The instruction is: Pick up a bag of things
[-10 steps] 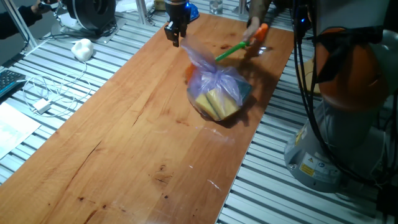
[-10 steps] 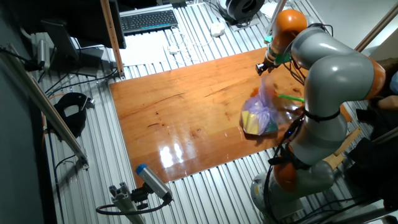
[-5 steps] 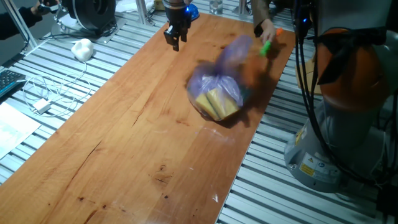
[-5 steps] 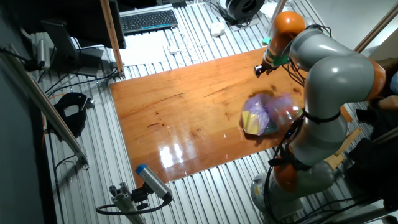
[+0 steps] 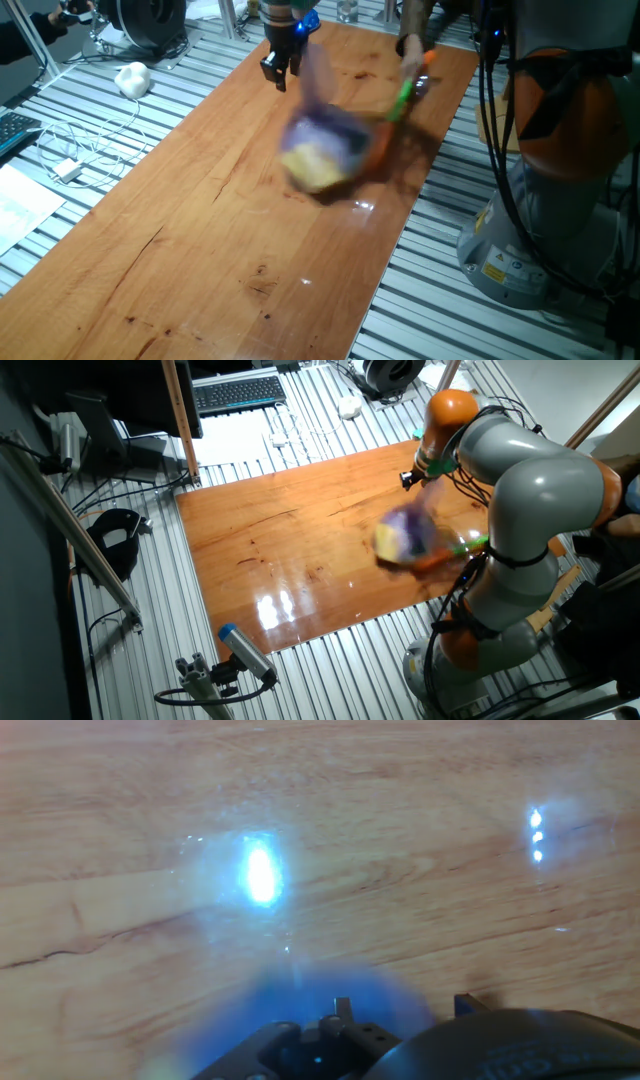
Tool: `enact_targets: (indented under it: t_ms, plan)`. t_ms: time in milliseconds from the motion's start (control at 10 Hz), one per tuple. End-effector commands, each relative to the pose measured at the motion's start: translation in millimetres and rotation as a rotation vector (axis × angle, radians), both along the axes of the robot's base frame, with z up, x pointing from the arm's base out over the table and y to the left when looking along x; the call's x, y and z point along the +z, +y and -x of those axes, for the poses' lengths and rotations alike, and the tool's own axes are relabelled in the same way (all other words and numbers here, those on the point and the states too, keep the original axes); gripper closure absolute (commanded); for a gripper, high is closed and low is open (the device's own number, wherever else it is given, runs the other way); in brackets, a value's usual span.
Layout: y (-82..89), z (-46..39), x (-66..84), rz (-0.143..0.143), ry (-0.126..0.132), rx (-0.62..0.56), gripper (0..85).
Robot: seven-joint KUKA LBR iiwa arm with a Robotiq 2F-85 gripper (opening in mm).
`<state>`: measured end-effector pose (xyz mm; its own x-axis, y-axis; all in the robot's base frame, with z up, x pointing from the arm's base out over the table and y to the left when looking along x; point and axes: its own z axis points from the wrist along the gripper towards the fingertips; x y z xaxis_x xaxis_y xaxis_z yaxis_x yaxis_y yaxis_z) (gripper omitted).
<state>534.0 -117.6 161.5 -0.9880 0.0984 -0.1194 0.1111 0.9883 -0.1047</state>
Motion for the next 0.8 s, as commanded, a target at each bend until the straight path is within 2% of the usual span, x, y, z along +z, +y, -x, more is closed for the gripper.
enact_targets:
  t_ms: [0,100,200,300,500,700]
  plan:
    - [-0.4,-1.7,0.4,0.002,-0.016,0.001,34.0]
    - [0.4,-9.2,2.4,-0.014,-0.04,-0.009,34.0]
    - [4.6,-18.6,4.5,-0.028,-0.049,-0.036,17.0]
    - [11.6,-29.3,7.8,-0.012,-0.045,-0.056,17.0]
    - [26.4,-45.3,12.2,-0.012,-0.032,-0.085,17.0]
    - [34.9,-51.4,12.0,-0.015,-0.033,-0.099,17.0]
